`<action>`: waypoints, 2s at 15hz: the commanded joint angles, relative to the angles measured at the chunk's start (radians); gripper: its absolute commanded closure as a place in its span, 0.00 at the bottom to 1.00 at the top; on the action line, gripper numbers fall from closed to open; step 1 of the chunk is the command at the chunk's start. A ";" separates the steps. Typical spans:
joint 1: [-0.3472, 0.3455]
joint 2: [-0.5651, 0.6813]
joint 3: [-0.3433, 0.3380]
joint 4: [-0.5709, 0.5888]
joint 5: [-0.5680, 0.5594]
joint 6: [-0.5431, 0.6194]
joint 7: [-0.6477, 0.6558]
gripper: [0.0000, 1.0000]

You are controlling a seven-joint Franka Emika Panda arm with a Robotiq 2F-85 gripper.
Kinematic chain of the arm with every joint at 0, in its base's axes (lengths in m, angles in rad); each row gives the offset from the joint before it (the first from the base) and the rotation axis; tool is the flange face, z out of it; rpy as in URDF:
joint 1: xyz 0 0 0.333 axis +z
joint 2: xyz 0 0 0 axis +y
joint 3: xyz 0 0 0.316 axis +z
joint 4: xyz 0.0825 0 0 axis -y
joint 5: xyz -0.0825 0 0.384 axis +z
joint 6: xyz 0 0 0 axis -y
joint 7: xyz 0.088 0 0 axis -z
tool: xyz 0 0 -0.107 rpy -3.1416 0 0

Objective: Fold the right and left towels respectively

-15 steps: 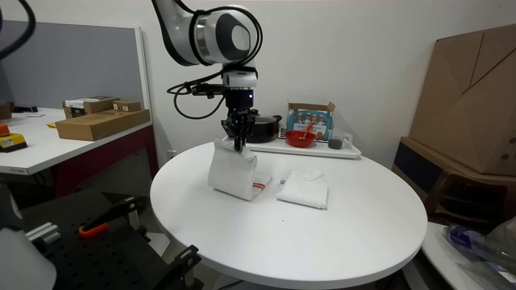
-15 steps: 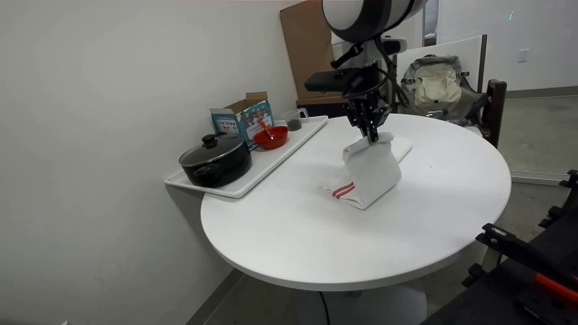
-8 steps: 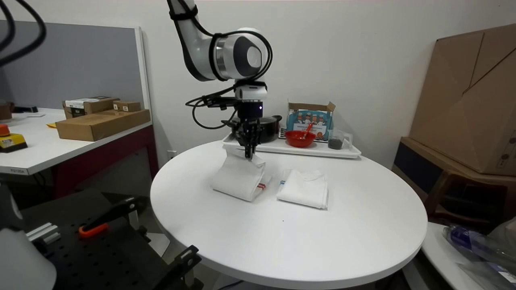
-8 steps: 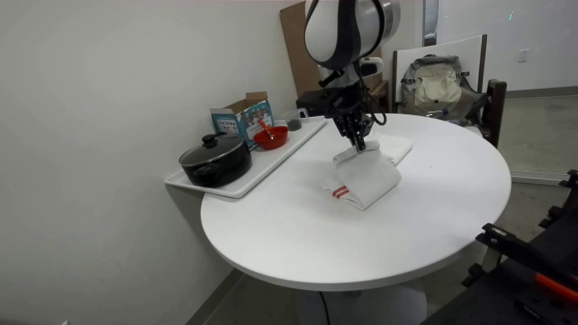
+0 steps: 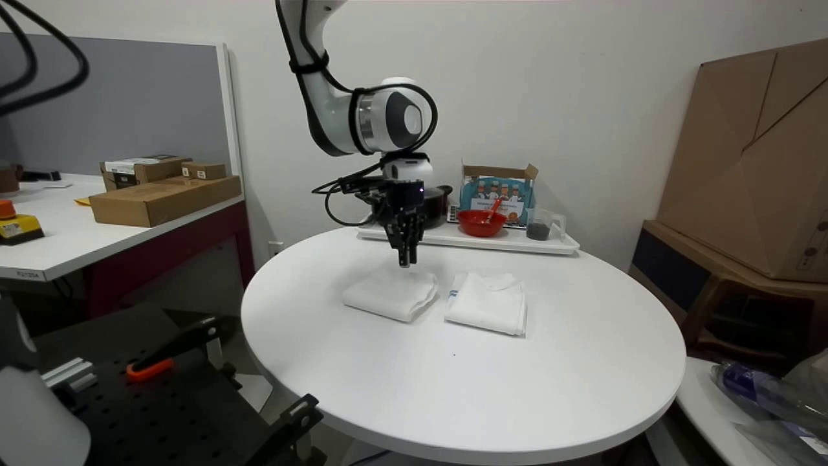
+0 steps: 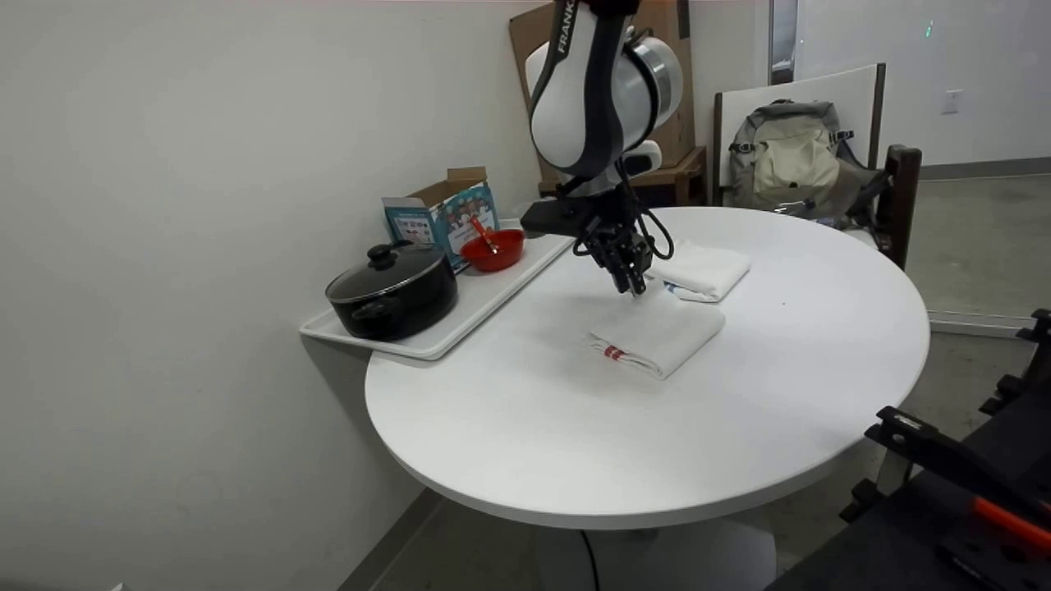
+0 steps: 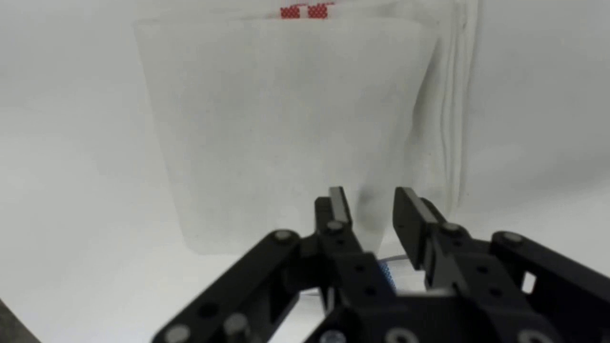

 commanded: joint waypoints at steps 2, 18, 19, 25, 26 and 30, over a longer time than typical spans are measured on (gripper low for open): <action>0.045 0.041 -0.027 0.054 -0.046 -0.020 -0.039 0.27; -0.089 -0.563 -0.016 -0.353 -0.019 -0.181 -0.059 0.00; -0.098 -0.618 -0.001 -0.384 -0.037 -0.224 -0.097 0.00; -0.159 -0.909 0.101 -0.495 -0.055 -0.487 -0.394 0.00; -0.168 -0.942 0.112 -0.499 -0.054 -0.522 -0.454 0.00; -0.209 -0.953 0.154 -0.480 -0.030 -0.550 -0.523 0.00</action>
